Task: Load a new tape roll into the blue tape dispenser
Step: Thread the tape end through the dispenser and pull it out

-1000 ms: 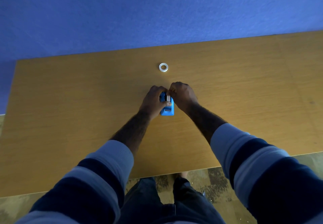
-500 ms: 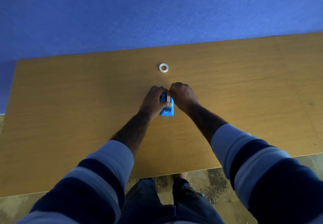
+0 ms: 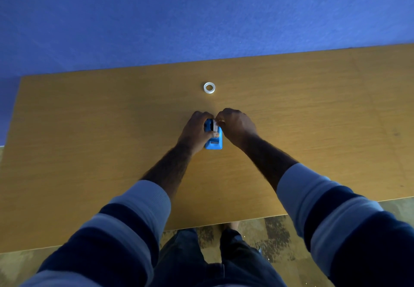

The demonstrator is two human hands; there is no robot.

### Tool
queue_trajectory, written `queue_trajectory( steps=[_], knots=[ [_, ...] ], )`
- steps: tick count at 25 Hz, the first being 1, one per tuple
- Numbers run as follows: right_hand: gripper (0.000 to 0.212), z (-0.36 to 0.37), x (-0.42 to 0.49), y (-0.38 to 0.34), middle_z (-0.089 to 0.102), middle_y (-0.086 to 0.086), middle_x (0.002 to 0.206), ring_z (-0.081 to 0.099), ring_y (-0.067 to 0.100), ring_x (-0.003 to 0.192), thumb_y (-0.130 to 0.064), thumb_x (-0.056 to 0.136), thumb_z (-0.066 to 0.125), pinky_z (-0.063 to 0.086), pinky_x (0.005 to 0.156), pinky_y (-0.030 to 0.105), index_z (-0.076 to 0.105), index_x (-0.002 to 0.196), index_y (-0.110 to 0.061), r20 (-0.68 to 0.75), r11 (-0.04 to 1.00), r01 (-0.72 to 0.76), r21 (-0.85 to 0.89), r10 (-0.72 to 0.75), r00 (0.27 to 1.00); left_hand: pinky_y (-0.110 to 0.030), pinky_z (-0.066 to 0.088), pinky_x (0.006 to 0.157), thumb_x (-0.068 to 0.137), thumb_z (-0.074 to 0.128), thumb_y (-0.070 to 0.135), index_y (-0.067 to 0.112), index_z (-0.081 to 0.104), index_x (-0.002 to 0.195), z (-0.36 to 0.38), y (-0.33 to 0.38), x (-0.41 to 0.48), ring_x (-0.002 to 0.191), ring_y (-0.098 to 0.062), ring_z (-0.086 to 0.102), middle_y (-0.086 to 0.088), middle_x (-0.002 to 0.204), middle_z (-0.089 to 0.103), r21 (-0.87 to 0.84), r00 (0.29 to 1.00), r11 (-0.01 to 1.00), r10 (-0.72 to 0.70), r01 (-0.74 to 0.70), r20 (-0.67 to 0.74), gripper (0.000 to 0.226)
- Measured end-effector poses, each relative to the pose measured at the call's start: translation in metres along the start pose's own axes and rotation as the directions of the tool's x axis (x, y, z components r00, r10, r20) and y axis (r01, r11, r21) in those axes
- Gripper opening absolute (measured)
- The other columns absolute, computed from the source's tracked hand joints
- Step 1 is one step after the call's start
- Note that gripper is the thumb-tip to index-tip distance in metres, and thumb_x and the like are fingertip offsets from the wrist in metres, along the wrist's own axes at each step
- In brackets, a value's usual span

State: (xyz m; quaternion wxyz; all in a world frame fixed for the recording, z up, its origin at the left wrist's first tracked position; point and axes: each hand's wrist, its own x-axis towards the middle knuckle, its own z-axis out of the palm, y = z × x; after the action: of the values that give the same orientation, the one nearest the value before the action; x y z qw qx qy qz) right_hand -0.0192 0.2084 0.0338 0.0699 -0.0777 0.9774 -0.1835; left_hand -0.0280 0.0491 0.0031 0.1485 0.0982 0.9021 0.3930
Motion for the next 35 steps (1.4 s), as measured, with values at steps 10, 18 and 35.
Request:
queue_trajectory(
  steps=[10, 18, 35],
  knots=[
    [0.002, -0.006, 0.013, -0.014, 0.045, -0.003, 0.074, 0.052, 0.016, 0.071, -0.010, 0.089, 0.063, 0.039, 0.055, 0.031, 0.064, 0.090, -0.009, 0.033, 0.980, 0.069, -0.189, -0.063, 0.997, -0.029, 0.052, 0.087, 0.078, 0.084, 0.022, 0.024, 0.057, 0.116, 0.004, -0.006, 0.002, 0.099, -0.009, 0.057, 0.009, 0.114, 0.049, 0.027, 1.000, 1.000, 0.013, -0.012, -0.011, 0.047],
    [0.009, 0.000, 0.013, -0.011, 0.064, 0.003, 0.083, 0.045, 0.012, 0.071, -0.015, 0.085, 0.070, 0.036, 0.055, 0.027, 0.066, 0.092, -0.011, -0.018, 0.973, 0.081, -0.218, -0.087, 0.996, -0.033, 0.039, 0.105, 0.062, 0.094, 0.032, 0.039, 0.026, 0.153, -0.009, -0.029, -0.010, 0.137, -0.011, 0.042, 0.008, 0.152, 0.041, 0.094, 0.952, 0.967, 0.211, -0.236, 0.220, 0.114],
    [0.033, 0.017, -0.022, -0.012, 0.067, 0.011, 0.098, 0.061, 0.025, 0.084, -0.014, 0.085, 0.073, 0.050, 0.073, 0.039, 0.061, 0.114, -0.003, -0.128, 0.893, 0.225, -0.389, -0.295, 0.947, -0.043, 0.038, 0.118, 0.064, 0.092, 0.041, 0.024, 0.032, 0.150, -0.003, -0.036, -0.006, 0.142, -0.012, 0.042, 0.007, 0.152, 0.044, 0.293, 0.925, 0.878, 0.339, -0.377, 0.173, 0.107]
  ],
)
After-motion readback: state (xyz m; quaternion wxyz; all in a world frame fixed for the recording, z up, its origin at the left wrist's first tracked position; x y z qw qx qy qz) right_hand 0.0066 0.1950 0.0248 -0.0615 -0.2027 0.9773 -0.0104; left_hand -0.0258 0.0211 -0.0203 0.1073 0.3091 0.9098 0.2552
